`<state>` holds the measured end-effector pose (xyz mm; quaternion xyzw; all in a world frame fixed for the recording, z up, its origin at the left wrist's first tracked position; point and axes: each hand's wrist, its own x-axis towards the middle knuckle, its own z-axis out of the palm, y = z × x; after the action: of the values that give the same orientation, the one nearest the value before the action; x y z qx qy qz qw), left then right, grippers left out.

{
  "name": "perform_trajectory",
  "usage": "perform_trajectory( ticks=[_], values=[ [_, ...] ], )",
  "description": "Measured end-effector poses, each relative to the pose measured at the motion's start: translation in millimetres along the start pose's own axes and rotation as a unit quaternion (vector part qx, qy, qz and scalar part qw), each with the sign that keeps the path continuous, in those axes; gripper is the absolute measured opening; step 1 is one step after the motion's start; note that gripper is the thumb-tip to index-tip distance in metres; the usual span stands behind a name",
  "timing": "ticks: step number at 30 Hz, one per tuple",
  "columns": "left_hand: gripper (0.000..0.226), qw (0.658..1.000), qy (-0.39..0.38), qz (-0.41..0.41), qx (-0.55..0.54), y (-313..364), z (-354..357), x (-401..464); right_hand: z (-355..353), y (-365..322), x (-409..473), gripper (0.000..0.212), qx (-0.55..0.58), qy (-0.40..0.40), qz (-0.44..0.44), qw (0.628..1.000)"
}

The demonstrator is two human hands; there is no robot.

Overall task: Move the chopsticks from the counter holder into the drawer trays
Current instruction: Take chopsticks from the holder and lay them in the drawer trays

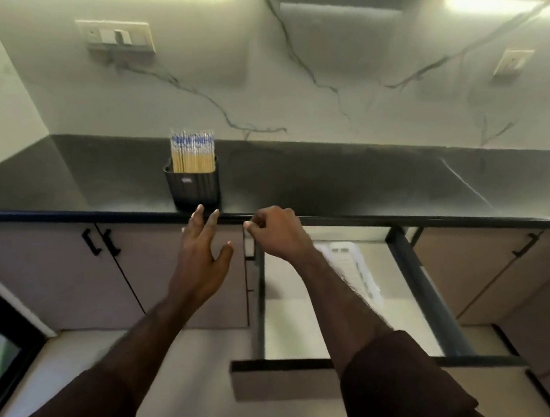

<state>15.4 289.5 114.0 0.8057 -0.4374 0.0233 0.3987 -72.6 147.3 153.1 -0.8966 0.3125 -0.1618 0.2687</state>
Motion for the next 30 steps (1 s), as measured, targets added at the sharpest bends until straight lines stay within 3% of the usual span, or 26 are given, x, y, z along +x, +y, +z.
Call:
perform_trajectory(
  ticks=[8,19,24,30],
  values=[
    [0.07,0.997,0.008,0.072,-0.032,-88.2,-99.1,120.1,49.4,-119.8,116.0,0.025,0.083,0.082,-0.006,0.993],
    [0.068,0.995,0.036,0.069,-0.064,-172.8,-101.0,259.0,105.6,-136.4,270.0,0.018,0.096,0.111,0.01,0.989],
    [0.055,0.993,0.022,-0.053,-0.1,-213.0,-85.2,346.2,133.6,-131.3,357.0,0.024,0.106,0.07,0.01,0.992],
    [0.055,0.96,-0.034,-0.204,-0.187,-247.8,-41.9,413.0,159.9,-118.2,424.2,0.027,0.095,0.017,0.013,0.995]
  ],
)
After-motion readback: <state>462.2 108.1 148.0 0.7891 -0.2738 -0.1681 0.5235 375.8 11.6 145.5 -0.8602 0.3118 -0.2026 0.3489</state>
